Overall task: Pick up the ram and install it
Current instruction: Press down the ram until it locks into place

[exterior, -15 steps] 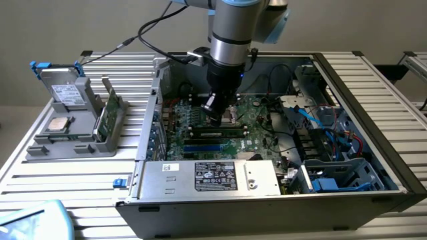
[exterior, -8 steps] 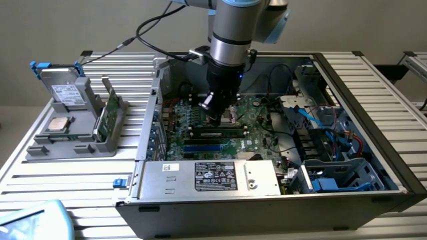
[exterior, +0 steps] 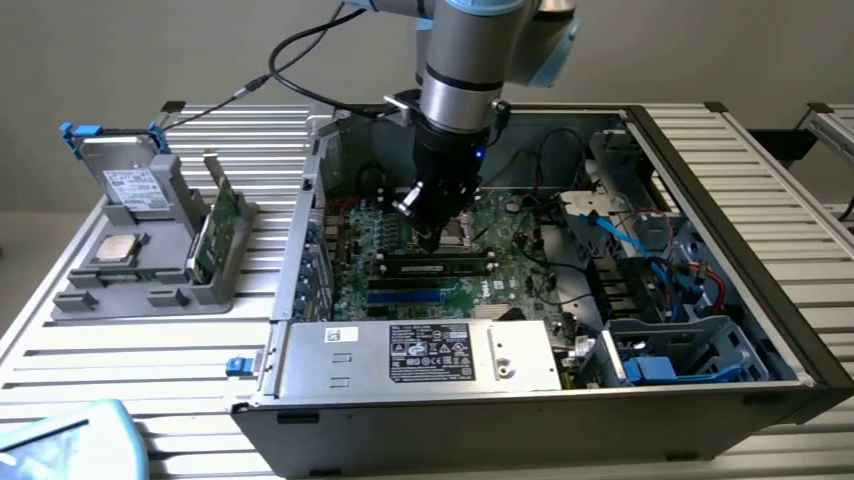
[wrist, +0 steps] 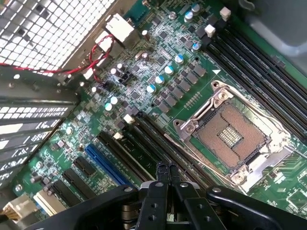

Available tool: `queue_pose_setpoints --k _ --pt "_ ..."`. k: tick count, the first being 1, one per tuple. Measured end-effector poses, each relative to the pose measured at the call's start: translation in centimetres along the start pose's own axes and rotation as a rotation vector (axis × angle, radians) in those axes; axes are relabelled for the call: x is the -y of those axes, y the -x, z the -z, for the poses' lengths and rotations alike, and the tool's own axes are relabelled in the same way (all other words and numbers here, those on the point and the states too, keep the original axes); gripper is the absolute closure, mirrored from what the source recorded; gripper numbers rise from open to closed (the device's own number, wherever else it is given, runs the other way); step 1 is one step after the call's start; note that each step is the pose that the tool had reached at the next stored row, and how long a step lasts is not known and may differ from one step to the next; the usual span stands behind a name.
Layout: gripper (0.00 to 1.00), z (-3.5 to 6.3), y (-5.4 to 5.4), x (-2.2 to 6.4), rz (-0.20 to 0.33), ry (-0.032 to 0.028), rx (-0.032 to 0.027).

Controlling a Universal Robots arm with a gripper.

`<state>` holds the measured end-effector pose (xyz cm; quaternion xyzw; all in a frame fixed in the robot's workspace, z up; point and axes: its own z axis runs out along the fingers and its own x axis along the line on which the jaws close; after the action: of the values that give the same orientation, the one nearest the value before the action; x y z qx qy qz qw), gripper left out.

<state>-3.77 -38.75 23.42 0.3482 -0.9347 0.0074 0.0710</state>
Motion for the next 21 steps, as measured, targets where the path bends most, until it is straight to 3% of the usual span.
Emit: queue_pose_setpoints --k 21 --pt "0.89 -0.02 0.00 0.00 -0.296 0.0380 0.0144"
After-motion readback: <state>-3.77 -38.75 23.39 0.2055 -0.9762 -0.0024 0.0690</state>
